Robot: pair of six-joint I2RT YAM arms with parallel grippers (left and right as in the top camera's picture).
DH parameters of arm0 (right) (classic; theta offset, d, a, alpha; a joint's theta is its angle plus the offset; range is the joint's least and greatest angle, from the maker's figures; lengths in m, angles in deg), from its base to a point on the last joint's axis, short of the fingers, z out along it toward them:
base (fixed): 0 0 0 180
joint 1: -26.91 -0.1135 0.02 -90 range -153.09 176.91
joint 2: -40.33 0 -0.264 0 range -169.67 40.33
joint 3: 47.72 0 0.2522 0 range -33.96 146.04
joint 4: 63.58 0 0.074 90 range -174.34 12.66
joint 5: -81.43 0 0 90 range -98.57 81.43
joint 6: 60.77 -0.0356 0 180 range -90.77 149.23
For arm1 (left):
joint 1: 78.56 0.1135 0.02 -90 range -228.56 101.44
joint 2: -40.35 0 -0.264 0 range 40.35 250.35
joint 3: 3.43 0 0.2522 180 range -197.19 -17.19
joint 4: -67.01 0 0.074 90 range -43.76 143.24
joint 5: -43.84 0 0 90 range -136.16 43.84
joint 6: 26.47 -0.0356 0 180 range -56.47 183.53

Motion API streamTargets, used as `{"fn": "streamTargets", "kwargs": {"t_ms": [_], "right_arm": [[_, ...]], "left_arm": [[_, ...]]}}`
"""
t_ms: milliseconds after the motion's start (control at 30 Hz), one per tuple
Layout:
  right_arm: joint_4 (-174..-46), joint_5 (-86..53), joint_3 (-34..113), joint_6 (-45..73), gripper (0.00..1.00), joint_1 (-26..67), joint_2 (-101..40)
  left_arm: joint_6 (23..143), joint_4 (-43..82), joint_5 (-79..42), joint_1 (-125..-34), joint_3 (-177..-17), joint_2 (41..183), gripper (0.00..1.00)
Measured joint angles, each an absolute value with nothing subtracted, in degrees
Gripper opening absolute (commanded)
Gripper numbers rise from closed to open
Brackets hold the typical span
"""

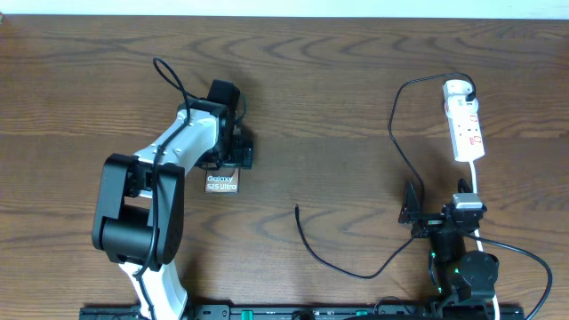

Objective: Plug charger to phone and switch on socket
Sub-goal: 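Lower the left gripper and close it on the phone's long edges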

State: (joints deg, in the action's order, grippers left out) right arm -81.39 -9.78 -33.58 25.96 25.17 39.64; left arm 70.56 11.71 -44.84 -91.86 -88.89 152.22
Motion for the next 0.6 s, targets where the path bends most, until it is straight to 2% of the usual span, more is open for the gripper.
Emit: {"fn": "streamTargets", "kwargs": {"t_ms": [600], "right_arm": [[-81.39,-9.78,-33.58,25.96,0.99,25.17,39.64]], "left_arm": [[67.74,12.78,-44.84,-91.86,-88.89,152.22,0.98]]}}
